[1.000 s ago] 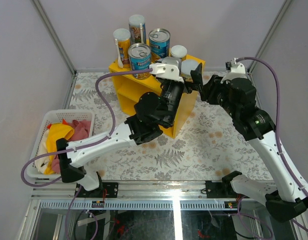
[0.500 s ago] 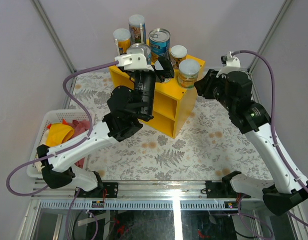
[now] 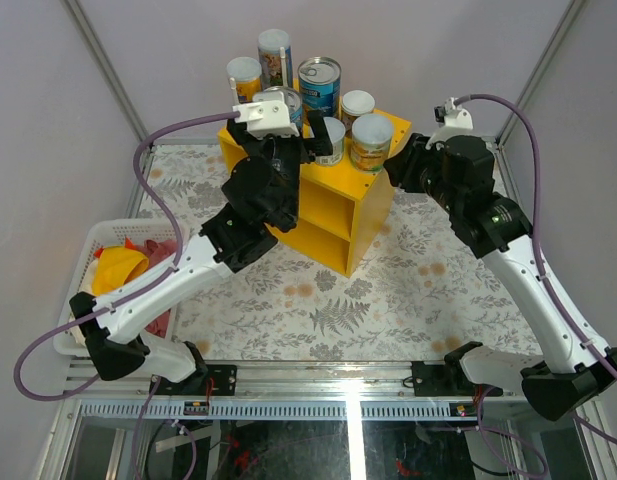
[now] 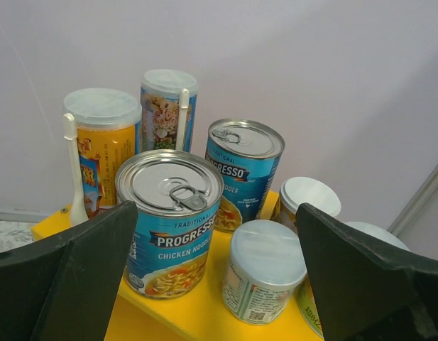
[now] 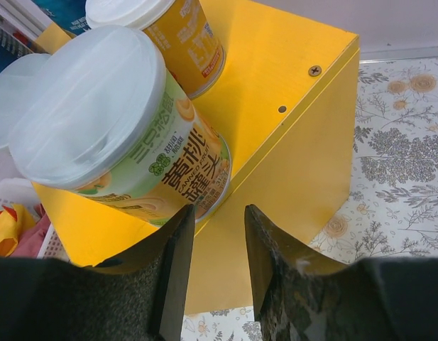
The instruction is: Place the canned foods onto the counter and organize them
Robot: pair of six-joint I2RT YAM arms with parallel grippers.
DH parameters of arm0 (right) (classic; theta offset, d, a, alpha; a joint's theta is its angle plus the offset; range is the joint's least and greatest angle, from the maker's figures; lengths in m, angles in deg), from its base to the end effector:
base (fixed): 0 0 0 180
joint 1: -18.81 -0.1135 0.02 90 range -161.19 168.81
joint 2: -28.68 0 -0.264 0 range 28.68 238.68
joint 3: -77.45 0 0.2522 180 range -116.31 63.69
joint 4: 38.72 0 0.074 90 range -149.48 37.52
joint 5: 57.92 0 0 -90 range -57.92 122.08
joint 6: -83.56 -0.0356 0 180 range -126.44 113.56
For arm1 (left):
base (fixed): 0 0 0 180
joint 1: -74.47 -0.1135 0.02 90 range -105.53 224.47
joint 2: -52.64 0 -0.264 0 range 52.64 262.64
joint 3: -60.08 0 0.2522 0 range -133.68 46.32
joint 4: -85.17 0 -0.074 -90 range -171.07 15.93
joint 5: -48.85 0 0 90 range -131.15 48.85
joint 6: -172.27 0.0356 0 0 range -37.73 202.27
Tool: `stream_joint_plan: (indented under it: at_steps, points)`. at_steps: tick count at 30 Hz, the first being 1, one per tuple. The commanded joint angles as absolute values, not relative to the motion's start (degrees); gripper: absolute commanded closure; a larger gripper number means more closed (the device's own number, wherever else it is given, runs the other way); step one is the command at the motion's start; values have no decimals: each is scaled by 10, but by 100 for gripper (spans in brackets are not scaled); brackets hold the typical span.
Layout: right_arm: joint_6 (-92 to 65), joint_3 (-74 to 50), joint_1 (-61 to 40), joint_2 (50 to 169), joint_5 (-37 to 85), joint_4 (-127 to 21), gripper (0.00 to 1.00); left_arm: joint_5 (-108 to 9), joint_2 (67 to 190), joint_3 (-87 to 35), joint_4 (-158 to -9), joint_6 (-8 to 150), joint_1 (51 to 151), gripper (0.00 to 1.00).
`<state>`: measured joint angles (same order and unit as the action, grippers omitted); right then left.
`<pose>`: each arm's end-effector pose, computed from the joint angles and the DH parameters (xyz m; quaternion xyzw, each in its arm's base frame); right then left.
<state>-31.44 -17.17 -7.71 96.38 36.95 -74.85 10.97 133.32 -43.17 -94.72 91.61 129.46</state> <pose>0.2275 0.1102 0.4544 0.0174 0.7612 0.2522 0.5972 0.1944 -0.2285 0.5074 -0.0433 0.6171 -0.0646 0.7830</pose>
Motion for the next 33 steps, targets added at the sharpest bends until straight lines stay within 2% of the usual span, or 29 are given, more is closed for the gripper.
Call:
stream_joint_plan:
  at_steps: [1, 18, 33]
  points:
    - [-311, -206, -80, 968, 364, -709, 59, 103, 1343, -437, -937, 902, 1281, 6]
    - [-305, -194, -81, 928, 380, -738, 55, 115, 1324, -491, -909, 930, 1269, 5]
    - [-299, -188, -98, 909, 381, -771, 52, 196, 1191, -320, -889, 906, 1237, 4]
